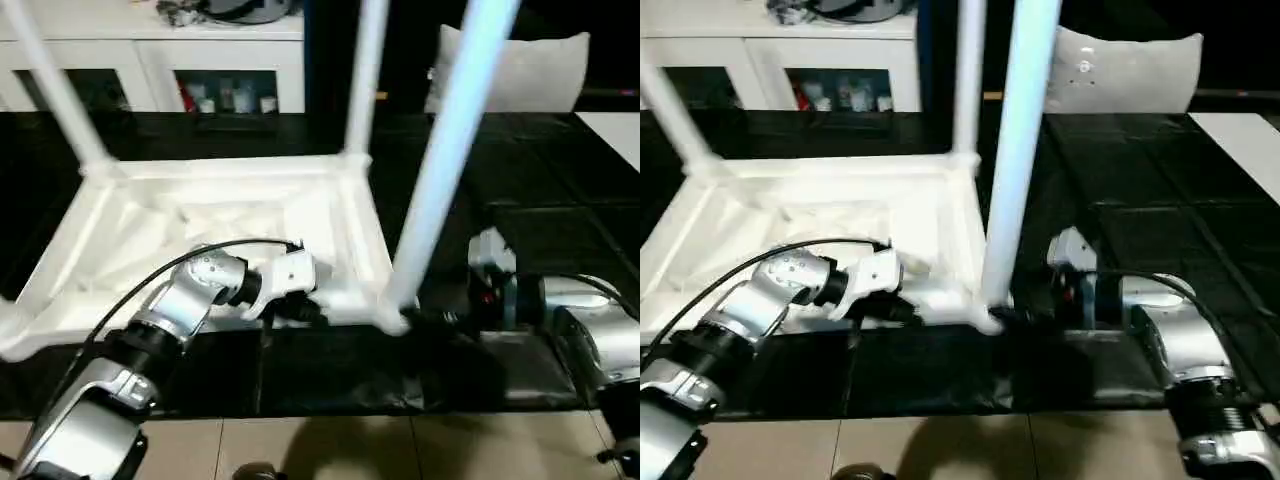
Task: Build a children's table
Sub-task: Rotate leg to tighten
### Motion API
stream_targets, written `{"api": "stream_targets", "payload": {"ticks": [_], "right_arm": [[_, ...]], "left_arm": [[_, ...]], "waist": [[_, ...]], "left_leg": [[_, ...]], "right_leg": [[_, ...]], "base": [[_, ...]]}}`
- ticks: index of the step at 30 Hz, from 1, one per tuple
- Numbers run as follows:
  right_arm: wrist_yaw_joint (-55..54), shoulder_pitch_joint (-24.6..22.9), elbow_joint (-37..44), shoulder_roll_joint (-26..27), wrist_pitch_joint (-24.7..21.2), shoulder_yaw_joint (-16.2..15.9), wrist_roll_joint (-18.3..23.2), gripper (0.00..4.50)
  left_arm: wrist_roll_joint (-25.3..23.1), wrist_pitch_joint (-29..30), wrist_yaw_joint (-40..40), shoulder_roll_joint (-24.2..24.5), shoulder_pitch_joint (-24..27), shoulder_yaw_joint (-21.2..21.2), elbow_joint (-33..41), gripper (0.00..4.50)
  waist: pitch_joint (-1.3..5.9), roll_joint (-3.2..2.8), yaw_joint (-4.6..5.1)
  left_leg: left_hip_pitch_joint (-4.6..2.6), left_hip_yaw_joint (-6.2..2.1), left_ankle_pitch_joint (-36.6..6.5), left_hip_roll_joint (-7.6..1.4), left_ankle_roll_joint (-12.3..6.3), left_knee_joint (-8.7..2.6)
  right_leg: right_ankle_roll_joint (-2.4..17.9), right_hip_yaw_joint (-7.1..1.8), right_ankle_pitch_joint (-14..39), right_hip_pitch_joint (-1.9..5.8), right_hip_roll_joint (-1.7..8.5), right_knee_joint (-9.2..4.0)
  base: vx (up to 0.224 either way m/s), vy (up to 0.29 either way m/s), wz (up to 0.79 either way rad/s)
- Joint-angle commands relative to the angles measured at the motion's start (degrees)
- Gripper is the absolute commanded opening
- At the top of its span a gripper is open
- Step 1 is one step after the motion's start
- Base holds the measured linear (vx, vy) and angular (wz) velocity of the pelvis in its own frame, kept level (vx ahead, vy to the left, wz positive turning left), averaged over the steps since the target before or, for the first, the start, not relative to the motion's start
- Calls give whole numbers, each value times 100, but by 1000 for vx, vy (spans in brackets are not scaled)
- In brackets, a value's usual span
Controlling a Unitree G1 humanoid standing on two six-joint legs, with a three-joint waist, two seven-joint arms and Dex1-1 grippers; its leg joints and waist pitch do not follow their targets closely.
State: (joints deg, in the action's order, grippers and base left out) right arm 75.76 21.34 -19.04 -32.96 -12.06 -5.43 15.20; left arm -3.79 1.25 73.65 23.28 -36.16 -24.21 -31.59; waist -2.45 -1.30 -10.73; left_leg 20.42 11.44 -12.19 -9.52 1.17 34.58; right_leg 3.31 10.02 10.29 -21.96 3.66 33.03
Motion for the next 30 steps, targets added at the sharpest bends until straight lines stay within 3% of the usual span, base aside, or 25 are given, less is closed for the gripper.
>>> {"api": "stream_targets", "payload": {"ticks": [1,6,7,11,12,18,25,30], "right_arm": [[218,0,69,-66,-35,-73,57,351],[440,60,-48,-56,131,-170,14,300],[429,58,-61,-38,207,-173,-7,286],[481,58,-70,8,231,-205,38,273],[508,49,-50,17,184,-231,78,249],[663,-12,64,21,-75,-223,246,203],[553,-276,591,273,-767,-78,800,195],[-414,-200,678,719,-1156,-48,650,195]], "left_arm": [[-46,-219,322,35,-19,-219,265,0],[-5,-310,593,76,29,-286,397,0],[-10,-322,595,76,33,-292,407,0],[-8,-363,607,69,27,-312,406,0],[-5,-378,607,63,19,-317,391,0],[24,-337,625,63,43,-298,418,0],[212,225,465,-115,88,-139,523,0],[188,788,-30,-408,-21,-10,471,0]], "waist": [[391,67,15],[394,70,-46],[394,95,-42],[393,88,-42],[393,86,-45],[402,83,-44],[396,88,-51],[351,71,-7]], "left_leg": [[-73,-263,-477,-569,-538,-351],[-76,-264,-476,-568,-481,-351],[-68,-262,-475,-568,-481,-350],[-58,-255,-476,-545,-481,-346],[-63,-257,-470,-546,-483,-347],[-66,-264,-421,-560,-502,-344],[-66,-269,-396,-575,-486,-348],[-96,-273,-635,-541,-318,-377]], "right_leg": [[173,-513,1624,299,762,-432],[163,-512,1677,301,764,-432],[159,-513,1654,304,761,-429],[122,-509,1706,311,765,-438],[112,-508,1724,307,762,-441],[132,-509,1619,305,760,-426],[138,-515,1623,302,773,-430],[14,-475,2186,289,765,-535]], "base": [[0,0,0],[0,0,0],[0,0,0],[0,0,0],[0,0,0],[0,0,0],[0,0,0],[0,0,0]]}}
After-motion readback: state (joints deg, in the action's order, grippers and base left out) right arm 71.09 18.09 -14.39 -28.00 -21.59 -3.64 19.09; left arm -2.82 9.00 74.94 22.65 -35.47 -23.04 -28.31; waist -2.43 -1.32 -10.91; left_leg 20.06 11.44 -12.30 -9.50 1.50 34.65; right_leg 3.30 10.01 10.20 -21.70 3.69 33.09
